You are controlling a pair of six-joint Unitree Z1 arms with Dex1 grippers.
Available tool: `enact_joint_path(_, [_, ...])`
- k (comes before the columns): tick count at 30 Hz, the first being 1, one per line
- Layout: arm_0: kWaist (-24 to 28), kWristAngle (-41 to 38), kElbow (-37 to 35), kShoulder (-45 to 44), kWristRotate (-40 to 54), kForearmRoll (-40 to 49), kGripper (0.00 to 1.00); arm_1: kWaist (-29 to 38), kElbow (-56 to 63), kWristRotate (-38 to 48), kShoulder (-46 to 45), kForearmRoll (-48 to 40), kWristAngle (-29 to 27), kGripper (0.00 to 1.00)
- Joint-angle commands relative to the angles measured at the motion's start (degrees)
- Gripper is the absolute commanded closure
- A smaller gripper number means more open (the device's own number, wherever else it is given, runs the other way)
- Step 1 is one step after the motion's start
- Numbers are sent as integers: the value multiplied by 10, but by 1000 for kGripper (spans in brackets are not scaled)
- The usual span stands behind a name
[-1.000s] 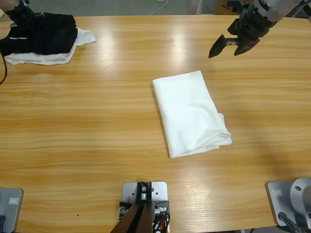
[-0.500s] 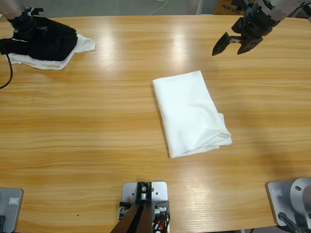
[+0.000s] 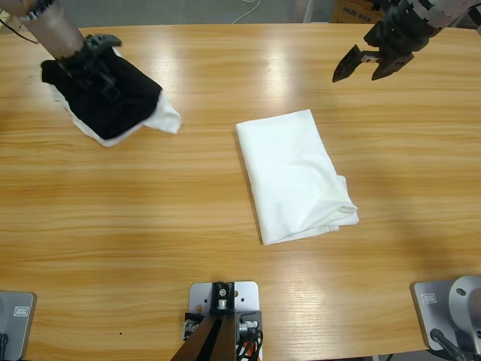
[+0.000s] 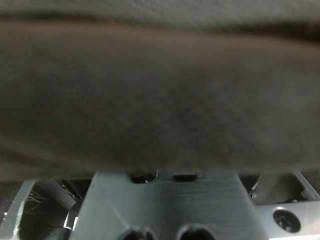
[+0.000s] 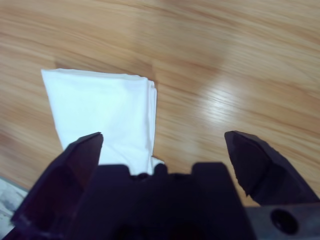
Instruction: Fold clothes
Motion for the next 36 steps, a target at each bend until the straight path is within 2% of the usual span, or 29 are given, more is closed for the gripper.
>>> enact_joint_path(1, [-90,0,281,-24,101,-153,0,-14,47,-9,-49,-5,10,0])
enact_joint_path(4, [-145,-6,323,-42,134,-168,0,-14,65,-9,-63,-6,10,0])
enact_joint_path(9, [-241,-29,453,-100,148,-262,0,-14,103,-20,-81,-14,11,0])
enact_joint_path(11, [-264,-39,484,-120,162,-278,0,-14,112,-32,-84,-16,11,0])
enact_joint_path(16, [-316,-40,512,-159,196,-269,0,-14,121,-38,-99,-20,11,0])
enact_joint_path(19, [-321,-40,512,-174,197,-268,0,-14,123,-38,-101,-20,10,0])
enact_joint_path(21, [-318,-45,504,-188,194,-269,0,-14,123,-38,-102,-22,10,0])
enact_joint_path(25, [-263,-78,458,-255,179,-267,0,-14,122,-31,-120,-25,7,0])
enact_joint_path(29, [-201,-138,340,-320,111,-224,0,-15,121,-10,-155,-6,33,0])
enact_joint_path(33, [-187,-175,254,-354,-32,-212,0,-22,132,-22,-138,6,102,0])
enact_joint_path(35, [-202,-199,246,-358,-133,-214,0,-58,153,-27,-139,-1,174,0])
enact_joint_path(36, [-217,-215,243,-360,-199,-214,0,-93,174,-39,-137,-9,241,0])
